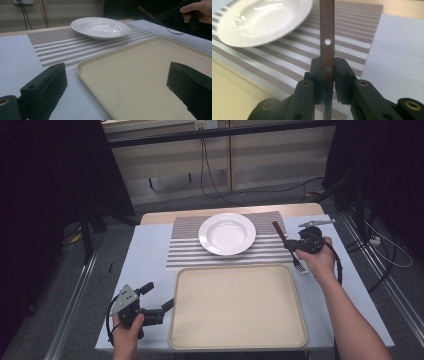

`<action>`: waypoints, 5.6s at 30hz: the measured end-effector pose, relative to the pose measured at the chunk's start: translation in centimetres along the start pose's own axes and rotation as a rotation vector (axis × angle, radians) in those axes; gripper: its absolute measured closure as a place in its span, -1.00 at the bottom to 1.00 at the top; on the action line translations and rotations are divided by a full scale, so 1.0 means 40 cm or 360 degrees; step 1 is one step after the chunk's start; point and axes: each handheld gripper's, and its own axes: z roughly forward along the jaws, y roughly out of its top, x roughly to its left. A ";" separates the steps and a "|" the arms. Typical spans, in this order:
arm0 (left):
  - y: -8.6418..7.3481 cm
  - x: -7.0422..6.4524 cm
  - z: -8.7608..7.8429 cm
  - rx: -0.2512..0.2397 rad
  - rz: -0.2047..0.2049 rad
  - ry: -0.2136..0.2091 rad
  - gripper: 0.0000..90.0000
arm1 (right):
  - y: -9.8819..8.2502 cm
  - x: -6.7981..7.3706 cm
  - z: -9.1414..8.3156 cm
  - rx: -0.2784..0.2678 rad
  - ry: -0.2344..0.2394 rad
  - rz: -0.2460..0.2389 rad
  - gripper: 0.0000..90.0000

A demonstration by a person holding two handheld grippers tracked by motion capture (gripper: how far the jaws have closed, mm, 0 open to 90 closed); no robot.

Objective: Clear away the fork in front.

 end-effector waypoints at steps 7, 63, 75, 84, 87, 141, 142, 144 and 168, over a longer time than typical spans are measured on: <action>0.007 -0.009 0.002 -0.0007 -0.0012 -0.0015 -0.93 | -0.024 0.053 -0.052 -0.0215 0.0102 -0.0010 0.75; 0.152 -0.114 0.186 0.0034 -0.0072 -0.0192 -0.94 | -0.143 0.384 -0.064 -0.0487 0.0628 -0.0212 0.74; 0.167 -0.144 0.246 -0.0001 -0.0158 -0.0294 -0.67 | -0.141 0.447 -0.045 -0.0491 0.0685 -0.0283 0.74; 0.164 -0.155 0.279 0.0010 -0.0268 -0.0420 0.25 | -0.144 0.481 -0.044 -0.0502 0.0707 -0.0342 0.74; 0.165 -0.155 0.281 -0.0016 -0.0301 -0.0456 0.39 | -0.142 0.483 -0.047 -0.0514 0.0721 -0.0353 0.74; 0.170 -0.017 0.115 0.0268 -0.0386 -0.0565 0.79 | -0.216 0.272 -0.135 -0.0500 0.0407 -0.0389 -0.74; 0.168 -0.014 0.113 0.0277 -0.0395 -0.0570 0.79 | -0.217 0.270 -0.136 -0.0500 0.0410 -0.0386 -0.74; 0.161 -0.004 0.105 0.0294 -0.0411 -0.0565 0.79 | -0.220 0.263 -0.139 -0.0500 0.0398 -0.0378 -0.74; 0.061 0.023 0.166 0.0362 -0.0253 -0.0349 0.53 | -0.229 0.244 -0.141 -0.0506 0.0394 -0.0343 -0.75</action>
